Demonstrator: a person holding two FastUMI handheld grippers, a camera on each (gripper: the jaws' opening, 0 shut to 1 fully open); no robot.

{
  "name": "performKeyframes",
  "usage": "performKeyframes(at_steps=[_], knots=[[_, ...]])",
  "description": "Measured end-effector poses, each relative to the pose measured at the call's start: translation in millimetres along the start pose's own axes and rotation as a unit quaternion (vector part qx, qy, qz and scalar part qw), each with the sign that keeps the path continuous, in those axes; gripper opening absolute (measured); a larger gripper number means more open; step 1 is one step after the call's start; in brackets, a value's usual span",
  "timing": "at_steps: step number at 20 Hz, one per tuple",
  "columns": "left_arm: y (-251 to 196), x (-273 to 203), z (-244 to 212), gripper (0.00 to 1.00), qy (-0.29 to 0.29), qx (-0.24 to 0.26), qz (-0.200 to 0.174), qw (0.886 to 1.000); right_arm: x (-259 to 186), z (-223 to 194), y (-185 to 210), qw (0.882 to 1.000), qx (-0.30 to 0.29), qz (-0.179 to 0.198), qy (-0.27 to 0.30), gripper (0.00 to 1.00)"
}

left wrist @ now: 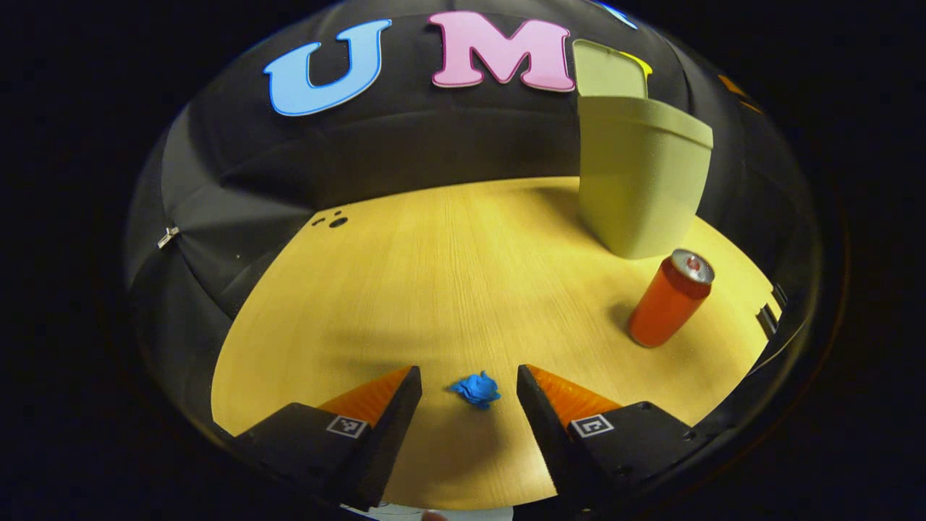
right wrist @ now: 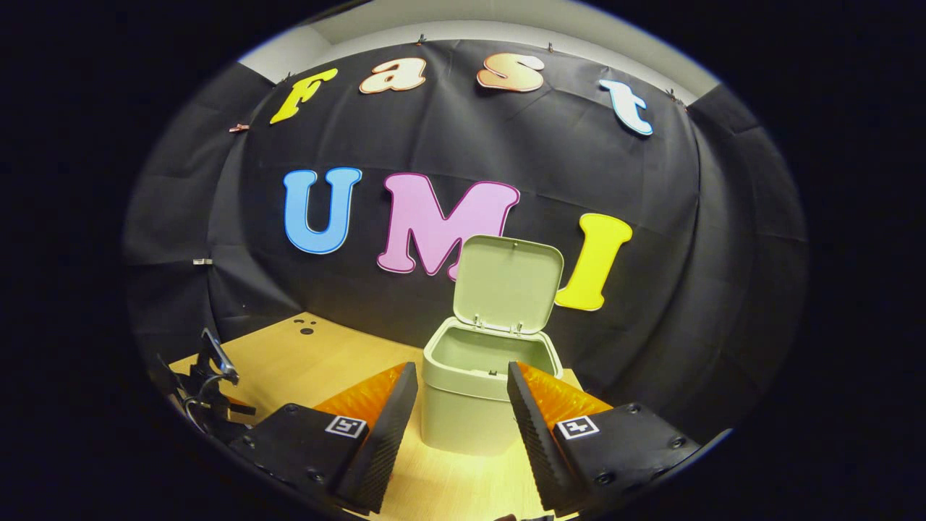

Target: Press the lid of the desktop garbage bin to open it, pick up the crumpled paper on the desktop and throw it into the bin, then pick up the pop can on the desktop and drop it into the bin, and finally close the garbage bin lid.

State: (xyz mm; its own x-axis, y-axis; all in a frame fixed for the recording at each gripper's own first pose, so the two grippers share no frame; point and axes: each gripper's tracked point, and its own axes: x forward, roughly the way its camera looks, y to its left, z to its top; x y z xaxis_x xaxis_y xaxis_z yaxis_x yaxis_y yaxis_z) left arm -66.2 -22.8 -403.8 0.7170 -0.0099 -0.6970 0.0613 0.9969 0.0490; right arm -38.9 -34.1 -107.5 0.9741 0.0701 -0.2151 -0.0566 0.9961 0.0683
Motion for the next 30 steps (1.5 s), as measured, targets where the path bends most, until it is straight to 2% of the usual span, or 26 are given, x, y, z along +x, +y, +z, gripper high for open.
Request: performKeyframes(at_steps=[2,6,9,10,11,13,16,24,27,29,30], knots=[[1.1,10.8,-11.2,0.8,0.016,-0.013,-0.002,1.0,-6.7,-1.9,-3.6,1.0,-0.008,-0.007,0.006,0.8],[2.7,26.9,-19.8,0.78,0.032,-0.023,0.001,0.999,-15.5,0.5,-1.4,1.0,-0.007,-0.01,0.013,0.8],[0.3,34.0,-20.4,0.66,0.038,-0.023,-0.005,0.999,-17.9,-3.1,-0.4,1.0,-0.004,-0.013,0.022,0.8],[0.5,35.5,-21.8,0.69,0.041,-0.025,-0.007,0.999,-18.1,-3.9,-0.7,1.0,-0.005,-0.016,0.024,0.8],[0.5,34.9,-21.5,0.57,0.043,-0.025,-0.006,0.999,-17.6,-3.3,0.6,1.0,-0.005,-0.016,0.025,0.81],[0.4,36.4,-19.8,0.48,0.042,-0.022,-0.007,0.999,-17.8,-3.4,1.7,1.0,-0.005,-0.018,0.025,0.81],[3.9,32.3,-14.4,0.41,0.039,-0.018,-0.009,0.999,-14.7,-4.7,1.7,0.999,0.0,-0.02,0.026,0.81],[15.2,4.1,46.3,0.43,-0.016,-0.038,-0.02,0.999,-1.4,-13.2,12.1,0.999,0.013,-0.013,0.03,0.81],[18.8,-11.0,84.5,0.38,-0.053,-0.043,-0.023,0.997,1.7,-20.8,14.2,0.999,0.016,-0.011,0.035,0.81],[15.2,-22.2,115.8,0.38,-0.084,-0.042,-0.033,0.995,2.1,-25.4,14.0,0.999,0.018,-0.011,0.038,0.81],[13.5,-30.3,132.6,0.41,-0.101,-0.041,-0.039,0.993,1.6,-26.9,14.1,0.999,0.017,-0.012,0.039,0.81]])
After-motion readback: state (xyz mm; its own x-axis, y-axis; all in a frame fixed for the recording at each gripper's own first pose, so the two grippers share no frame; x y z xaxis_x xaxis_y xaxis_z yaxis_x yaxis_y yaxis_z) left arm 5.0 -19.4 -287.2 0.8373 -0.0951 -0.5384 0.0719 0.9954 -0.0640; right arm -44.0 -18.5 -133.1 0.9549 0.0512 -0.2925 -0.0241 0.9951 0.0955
